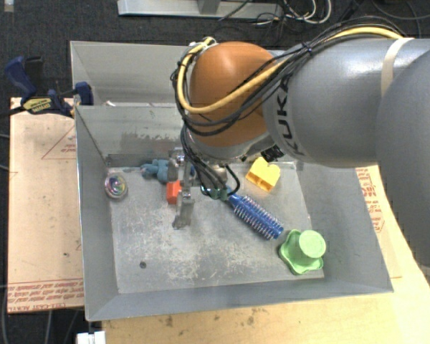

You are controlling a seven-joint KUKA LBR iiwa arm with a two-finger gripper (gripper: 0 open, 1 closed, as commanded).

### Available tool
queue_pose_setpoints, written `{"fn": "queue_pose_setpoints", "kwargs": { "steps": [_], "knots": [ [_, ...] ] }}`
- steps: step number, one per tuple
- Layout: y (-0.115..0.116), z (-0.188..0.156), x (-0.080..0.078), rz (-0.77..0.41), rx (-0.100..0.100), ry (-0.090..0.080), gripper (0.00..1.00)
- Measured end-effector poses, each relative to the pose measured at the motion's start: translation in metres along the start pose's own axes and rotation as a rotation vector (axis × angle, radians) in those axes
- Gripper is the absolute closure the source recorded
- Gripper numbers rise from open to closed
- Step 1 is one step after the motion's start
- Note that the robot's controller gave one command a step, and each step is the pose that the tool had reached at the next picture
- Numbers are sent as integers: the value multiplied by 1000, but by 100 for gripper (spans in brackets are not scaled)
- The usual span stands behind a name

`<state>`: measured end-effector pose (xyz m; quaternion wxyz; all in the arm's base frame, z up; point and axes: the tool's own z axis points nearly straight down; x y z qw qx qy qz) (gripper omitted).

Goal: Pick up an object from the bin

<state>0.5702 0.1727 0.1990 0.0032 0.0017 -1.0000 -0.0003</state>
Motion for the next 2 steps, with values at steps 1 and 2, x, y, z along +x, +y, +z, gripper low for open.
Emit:
{"fn": "queue_pose_setpoints", "kwargs": {
  "steps": [1,2],
  "knots": [
    [-112,72,-18,-38,4,-2,0],
    [-80,130,-72,10,-2,-14,0]
  ]
}}
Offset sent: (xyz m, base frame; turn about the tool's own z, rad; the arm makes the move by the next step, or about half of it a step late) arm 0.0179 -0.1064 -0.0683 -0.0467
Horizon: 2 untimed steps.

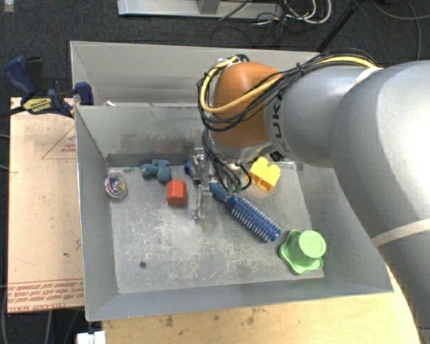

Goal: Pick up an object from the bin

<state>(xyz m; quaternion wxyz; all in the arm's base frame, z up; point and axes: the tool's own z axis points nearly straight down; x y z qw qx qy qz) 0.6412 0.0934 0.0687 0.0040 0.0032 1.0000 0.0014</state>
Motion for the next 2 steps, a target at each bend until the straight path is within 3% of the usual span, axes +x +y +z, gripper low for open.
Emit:
{"fn": "queue_pose_setpoints", "kwargs": {
  "steps": [1,2],
  "knots": [
    [47,-2,12,239,0,5,0],
    [45,-2,12,243,1,6,100]
  ]
}}
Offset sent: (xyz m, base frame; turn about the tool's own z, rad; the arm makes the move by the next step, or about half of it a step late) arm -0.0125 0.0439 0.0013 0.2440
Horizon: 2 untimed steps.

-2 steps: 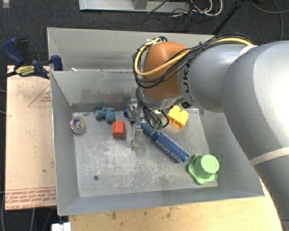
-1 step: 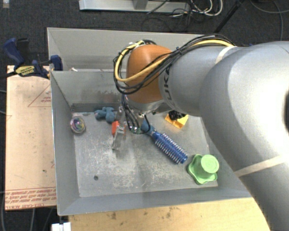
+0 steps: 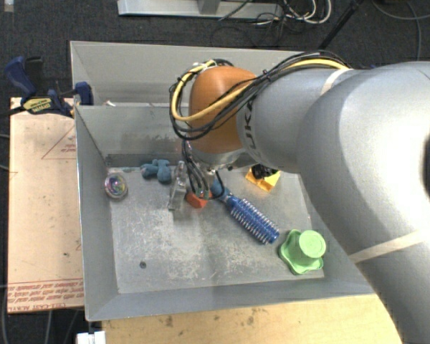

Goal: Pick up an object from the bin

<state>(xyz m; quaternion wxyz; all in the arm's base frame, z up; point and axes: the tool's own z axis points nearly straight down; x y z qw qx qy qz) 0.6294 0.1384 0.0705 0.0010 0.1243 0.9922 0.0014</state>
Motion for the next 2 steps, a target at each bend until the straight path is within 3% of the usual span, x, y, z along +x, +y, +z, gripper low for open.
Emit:
{"fn": "queue_pose_setpoints", "kwargs": {
  "steps": [1,2],
  "knots": [
    [-11,-85,8,-7,-3,-8,100],
    [-43,-93,8,117,2,0,100]
  ]
}}
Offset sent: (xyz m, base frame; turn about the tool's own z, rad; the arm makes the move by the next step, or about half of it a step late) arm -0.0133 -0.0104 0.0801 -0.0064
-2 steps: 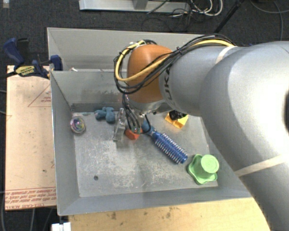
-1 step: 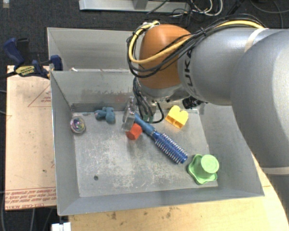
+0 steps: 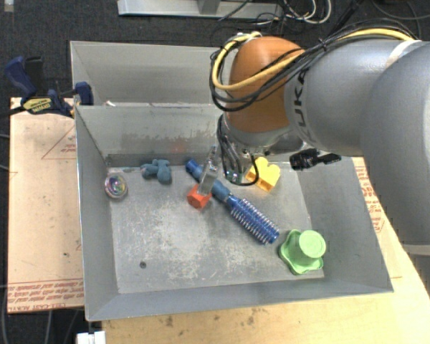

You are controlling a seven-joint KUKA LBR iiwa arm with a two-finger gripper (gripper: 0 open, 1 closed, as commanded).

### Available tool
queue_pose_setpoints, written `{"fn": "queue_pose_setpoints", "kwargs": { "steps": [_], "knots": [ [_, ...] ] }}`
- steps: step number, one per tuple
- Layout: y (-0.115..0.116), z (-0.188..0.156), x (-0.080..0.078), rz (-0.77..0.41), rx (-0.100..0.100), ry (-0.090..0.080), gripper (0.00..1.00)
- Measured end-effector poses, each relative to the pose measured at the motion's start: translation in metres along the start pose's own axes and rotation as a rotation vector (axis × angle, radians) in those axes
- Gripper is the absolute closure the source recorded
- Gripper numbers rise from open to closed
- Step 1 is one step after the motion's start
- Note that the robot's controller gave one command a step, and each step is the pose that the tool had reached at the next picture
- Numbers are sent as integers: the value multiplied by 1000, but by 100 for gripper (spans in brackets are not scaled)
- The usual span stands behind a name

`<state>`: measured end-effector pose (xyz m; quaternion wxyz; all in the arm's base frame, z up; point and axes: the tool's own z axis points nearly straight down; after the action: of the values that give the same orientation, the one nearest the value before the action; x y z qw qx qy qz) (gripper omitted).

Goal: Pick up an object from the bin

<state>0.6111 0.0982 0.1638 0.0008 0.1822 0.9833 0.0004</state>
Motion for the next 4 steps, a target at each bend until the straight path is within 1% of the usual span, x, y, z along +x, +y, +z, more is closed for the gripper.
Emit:
{"fn": "queue_pose_setpoints", "kwargs": {
  "steps": [1,2,3,4],
  "knots": [
    [-5,-68,-18,8,-5,-8,100],
    [-31,-4,-38,114,3,5,100],
    [-29,-7,-38,112,1,0,0],
    [-46,98,6,214,3,4,0]
  ]
}}
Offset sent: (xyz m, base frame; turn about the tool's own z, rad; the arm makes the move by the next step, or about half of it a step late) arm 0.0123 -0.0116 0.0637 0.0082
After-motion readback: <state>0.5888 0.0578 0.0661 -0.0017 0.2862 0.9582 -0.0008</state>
